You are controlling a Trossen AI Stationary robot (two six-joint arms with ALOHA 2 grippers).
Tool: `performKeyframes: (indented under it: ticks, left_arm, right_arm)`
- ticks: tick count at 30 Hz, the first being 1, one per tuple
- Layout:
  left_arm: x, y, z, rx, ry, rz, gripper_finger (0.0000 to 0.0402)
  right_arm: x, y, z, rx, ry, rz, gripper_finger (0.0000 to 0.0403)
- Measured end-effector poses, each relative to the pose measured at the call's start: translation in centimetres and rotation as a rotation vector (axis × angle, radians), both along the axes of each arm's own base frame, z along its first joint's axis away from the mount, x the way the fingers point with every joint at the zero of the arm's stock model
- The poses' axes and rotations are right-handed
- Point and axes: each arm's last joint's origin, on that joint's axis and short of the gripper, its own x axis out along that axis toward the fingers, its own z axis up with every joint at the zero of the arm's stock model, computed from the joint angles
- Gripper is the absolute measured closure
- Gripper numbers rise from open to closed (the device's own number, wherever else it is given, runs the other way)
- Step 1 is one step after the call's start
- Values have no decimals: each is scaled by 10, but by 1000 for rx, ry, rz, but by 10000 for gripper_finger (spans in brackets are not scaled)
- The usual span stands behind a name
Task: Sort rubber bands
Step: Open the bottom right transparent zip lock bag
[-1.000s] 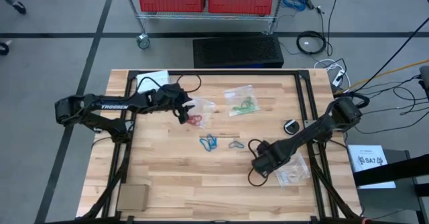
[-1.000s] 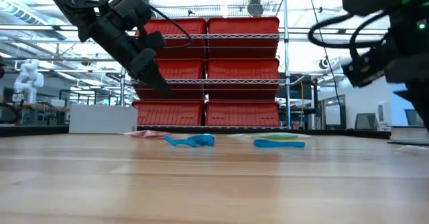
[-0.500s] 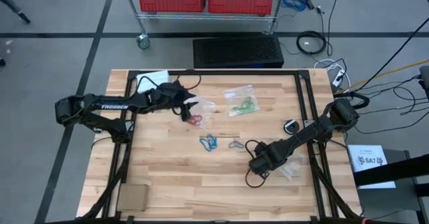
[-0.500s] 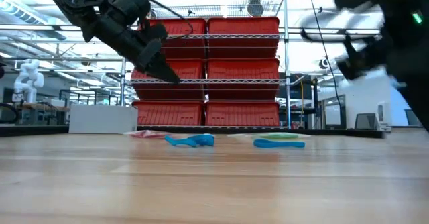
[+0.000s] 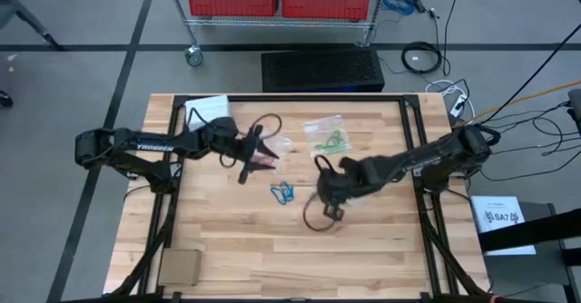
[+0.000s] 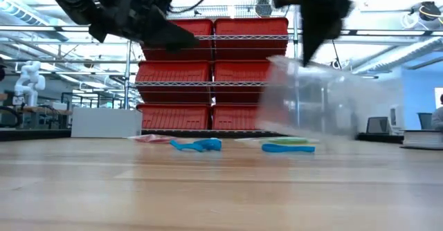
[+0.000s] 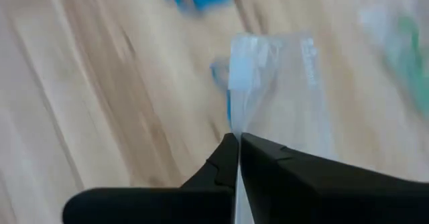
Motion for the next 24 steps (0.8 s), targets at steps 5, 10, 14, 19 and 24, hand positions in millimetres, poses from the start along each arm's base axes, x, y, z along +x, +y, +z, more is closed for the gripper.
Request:
performKeyframes:
  ticks: [5,10,14,19,24]
  left_arm:
    - [10,-23,-1,153,-44,-36,238]
    - [20,-38,-7,286,-73,0,238]
    - [24,-42,-10,316,-92,2,238]
    - [29,-46,-8,348,-151,0,238]
    - [36,-54,-12,410,-155,-47,238]
  right_arm:
    - [24,-22,18,1,-171,71,402]
    - [38,-39,26,50,-294,115,402]
    - [41,-46,27,79,-312,145,402]
    - [41,-46,28,81,-321,168,403]
    - [43,-45,29,92,-340,192,403]
